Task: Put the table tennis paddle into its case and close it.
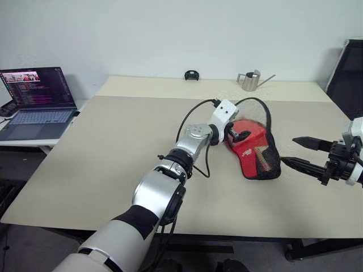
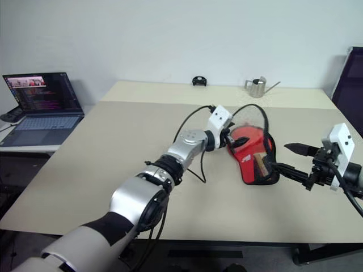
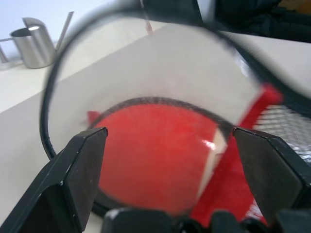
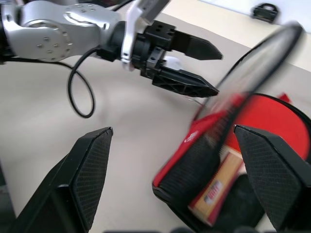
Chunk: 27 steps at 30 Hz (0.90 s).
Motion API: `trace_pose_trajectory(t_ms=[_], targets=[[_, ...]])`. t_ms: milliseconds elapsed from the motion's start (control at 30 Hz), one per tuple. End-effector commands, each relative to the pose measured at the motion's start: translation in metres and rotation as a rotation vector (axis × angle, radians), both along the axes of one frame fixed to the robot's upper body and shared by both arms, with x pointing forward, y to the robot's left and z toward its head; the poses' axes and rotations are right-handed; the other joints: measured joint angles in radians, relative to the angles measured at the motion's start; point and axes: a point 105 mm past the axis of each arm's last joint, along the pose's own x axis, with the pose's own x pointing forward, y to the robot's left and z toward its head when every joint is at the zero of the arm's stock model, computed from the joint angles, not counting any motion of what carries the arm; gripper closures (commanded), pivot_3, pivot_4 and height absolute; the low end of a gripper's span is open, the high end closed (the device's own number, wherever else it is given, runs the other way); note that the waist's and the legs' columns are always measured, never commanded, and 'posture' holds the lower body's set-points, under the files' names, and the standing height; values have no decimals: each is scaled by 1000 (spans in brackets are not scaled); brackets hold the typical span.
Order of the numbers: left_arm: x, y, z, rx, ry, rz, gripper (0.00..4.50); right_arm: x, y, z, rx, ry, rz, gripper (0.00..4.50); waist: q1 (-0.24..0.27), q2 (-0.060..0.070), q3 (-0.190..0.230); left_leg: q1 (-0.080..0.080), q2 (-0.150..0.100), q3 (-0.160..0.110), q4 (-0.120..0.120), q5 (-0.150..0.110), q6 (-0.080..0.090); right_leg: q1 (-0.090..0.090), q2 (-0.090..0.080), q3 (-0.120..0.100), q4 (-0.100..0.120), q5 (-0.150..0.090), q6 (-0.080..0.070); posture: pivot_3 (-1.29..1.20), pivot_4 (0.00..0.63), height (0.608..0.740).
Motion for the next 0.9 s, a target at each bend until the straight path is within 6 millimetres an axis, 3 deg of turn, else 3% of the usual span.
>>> trace_pose_trajectory(t_ms=[33,267,500,733,900], targets=[[2,-4,23,-23,-74,6,0,-3,5,12,6,-61,4,160,-2,0,0,0,0,0,0,0,0,0,0,0,0,0,0,0,150,740],[5,19,32,-56,-100,-45,0,10,7,7,26,-54,-52,160,-5,0,0,0,0,0,0,0,0,0,0,0,0,0,0,0,150,740],[3,76,31,-41,-130,-148,0,45,4,-13,52,13,-205,160,-22,1,-1,1,1,1,0,0,-1,0,0,1,1,0,0,0,150,740],[-23,126,46,-70,-150,-250,0,94,-10,-41,25,73,-371,160,-24,1,-1,0,1,1,0,1,-1,-1,0,1,0,0,0,0,150,740],[-45,144,50,-53,-144,-255,0,116,-18,-59,6,127,-440,160,-24,1,-1,-1,1,0,0,2,-4,-1,0,2,0,0,0,0,150,740]])
